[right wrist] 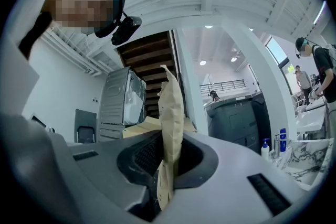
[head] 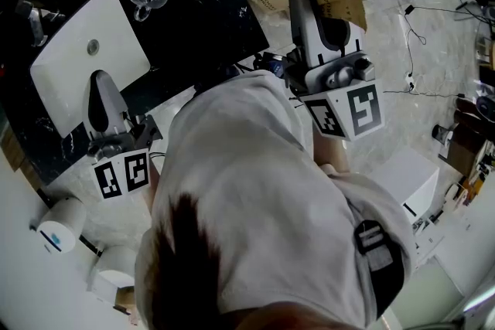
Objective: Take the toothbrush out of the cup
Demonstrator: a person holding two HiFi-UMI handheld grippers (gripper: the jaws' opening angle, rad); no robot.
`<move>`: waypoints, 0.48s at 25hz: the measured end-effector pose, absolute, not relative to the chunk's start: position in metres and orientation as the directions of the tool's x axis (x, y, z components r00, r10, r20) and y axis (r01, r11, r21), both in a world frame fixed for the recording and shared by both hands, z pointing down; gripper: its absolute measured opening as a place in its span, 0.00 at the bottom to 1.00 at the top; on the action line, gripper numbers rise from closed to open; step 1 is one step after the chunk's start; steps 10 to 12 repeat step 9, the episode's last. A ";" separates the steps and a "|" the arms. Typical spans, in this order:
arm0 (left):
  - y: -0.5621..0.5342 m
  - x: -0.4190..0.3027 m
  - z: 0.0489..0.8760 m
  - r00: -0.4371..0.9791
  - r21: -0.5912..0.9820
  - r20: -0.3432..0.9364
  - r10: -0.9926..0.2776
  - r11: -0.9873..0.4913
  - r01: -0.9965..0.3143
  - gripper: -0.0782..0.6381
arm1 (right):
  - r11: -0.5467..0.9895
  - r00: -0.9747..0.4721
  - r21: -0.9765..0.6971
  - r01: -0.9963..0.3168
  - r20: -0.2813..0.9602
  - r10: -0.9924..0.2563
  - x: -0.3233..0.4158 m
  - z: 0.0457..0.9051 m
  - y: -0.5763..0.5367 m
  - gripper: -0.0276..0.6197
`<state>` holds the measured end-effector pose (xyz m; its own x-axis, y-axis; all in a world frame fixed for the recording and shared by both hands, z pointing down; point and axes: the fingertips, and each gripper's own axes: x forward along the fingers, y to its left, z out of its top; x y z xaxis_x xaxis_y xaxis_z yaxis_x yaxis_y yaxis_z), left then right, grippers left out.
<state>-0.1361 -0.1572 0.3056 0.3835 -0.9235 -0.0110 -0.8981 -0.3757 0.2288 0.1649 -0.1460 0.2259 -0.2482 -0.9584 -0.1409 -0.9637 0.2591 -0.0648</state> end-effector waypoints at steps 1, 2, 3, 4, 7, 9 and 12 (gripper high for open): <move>-0.157 -0.136 0.306 0.384 0.229 -0.011 -0.923 -0.376 -0.898 0.13 | 0.259 -0.248 -0.064 -0.964 -0.141 -0.959 0.165 0.226 -0.146 0.10; -0.158 -0.136 0.306 0.385 0.229 -0.011 -0.923 -0.377 -0.898 0.13 | 0.258 -0.247 -0.064 -0.964 -0.141 -0.959 0.165 0.226 -0.146 0.10; -0.158 -0.136 0.307 0.385 0.229 -0.010 -0.923 -0.377 -0.897 0.13 | 0.257 -0.246 -0.064 -0.964 -0.141 -0.959 0.165 0.227 -0.146 0.10; -0.158 -0.136 0.307 0.386 0.229 -0.010 -0.923 -0.378 -0.897 0.13 | 0.256 -0.246 -0.064 -0.964 -0.141 -0.959 0.165 0.227 -0.146 0.10; -0.155 -0.138 0.308 0.374 0.234 -0.004 -0.927 -0.364 -0.901 0.13 | 0.264 -0.254 -0.062 -0.963 -0.133 -0.958 0.165 0.227 -0.147 0.10; -0.151 -0.141 0.310 0.357 0.239 0.004 -0.934 -0.346 -0.907 0.13 | 0.276 -0.267 -0.060 -0.959 -0.124 -0.956 0.163 0.229 -0.149 0.10; -0.151 -0.141 0.310 0.357 0.239 0.004 -0.934 -0.346 -0.907 0.13 | 0.276 -0.267 -0.060 -0.959 -0.124 -0.956 0.163 0.229 -0.149 0.10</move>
